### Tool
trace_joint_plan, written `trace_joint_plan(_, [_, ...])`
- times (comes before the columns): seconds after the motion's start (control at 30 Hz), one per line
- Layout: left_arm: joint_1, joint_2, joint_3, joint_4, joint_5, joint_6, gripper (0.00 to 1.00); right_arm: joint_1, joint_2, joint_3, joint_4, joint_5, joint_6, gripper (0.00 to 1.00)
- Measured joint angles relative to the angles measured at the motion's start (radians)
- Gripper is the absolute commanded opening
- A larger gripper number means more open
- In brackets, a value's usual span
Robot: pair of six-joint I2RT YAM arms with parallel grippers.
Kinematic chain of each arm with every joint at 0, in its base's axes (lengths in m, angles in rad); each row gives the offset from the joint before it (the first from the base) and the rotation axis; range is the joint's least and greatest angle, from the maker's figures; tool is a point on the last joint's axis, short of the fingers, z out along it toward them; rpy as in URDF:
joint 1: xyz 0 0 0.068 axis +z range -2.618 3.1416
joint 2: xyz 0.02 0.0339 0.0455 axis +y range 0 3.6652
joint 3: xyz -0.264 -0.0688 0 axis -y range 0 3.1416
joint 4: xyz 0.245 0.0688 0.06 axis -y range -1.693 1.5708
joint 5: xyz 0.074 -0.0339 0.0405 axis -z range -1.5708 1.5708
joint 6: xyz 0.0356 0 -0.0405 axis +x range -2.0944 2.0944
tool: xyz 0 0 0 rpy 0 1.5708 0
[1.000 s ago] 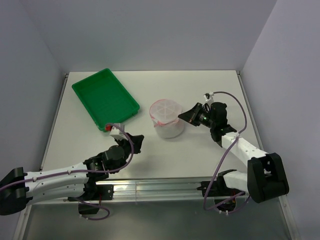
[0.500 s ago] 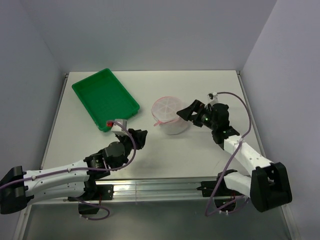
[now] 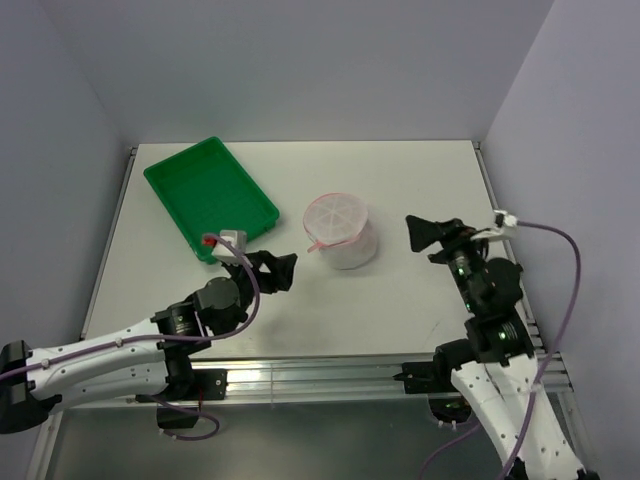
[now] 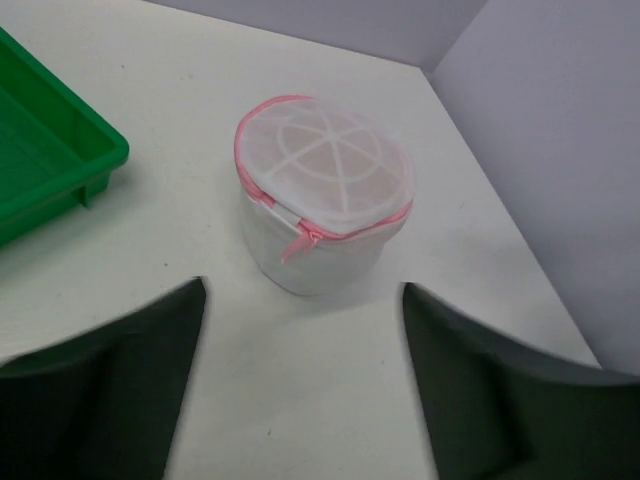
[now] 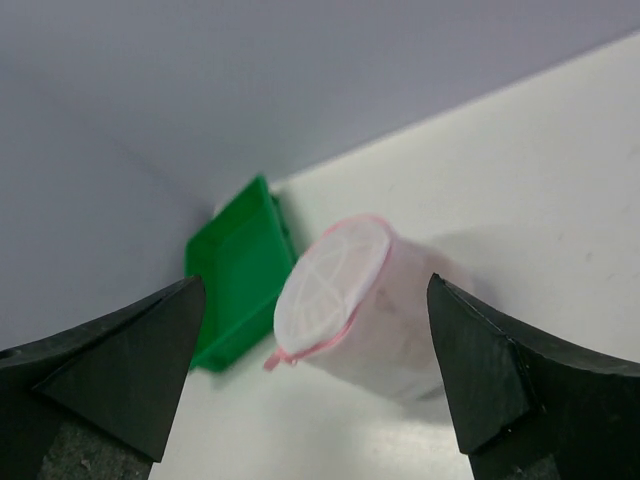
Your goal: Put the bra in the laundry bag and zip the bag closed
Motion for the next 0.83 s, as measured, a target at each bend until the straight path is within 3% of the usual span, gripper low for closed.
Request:
trace_joint_plan(0.2, [0.0, -0.135, 0.019, -0.112, -0.053, -0.007, 0.99, 0.002, -0.314, -0.013, -0.069, 0.235, -0.01, 1.0])
trace_joint_plan(0.5, [0.0, -0.193, 0.091, -0.323, -0.047, -0.037, 0.99, 0.004, -0.153, -0.03, -0.189, 0.223, -0.026, 1.0])
trace_joint_plan(0.83, [0.0, -0.296, 0.095, -0.447, -0.012, -0.054, 0.99, 0.006, -0.247, 0.028, -0.235, 0.318, -0.051, 1.0])
